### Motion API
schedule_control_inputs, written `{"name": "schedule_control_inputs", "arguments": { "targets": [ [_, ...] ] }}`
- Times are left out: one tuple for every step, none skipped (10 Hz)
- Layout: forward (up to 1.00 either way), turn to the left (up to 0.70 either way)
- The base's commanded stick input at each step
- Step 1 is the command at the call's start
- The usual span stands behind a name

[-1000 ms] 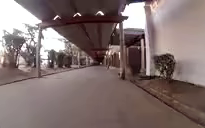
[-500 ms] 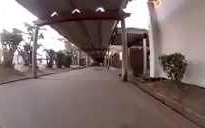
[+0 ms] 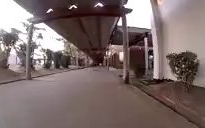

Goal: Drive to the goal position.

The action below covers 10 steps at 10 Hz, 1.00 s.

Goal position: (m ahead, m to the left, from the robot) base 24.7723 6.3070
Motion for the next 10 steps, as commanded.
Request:
{"name": "schedule_control_inputs", "arguments": {
  "targets": [
    [0.7,0.0],
    [0.7,0.0],
    [0.7,0.0],
    [0.7,0.0],
    [0.7,0.0],
    [0.7,0.0],
    [0.7,0.0],
    [0.7,0.0],
    [0.7,0.0],
    [0.7,0.0]
  ]
}}
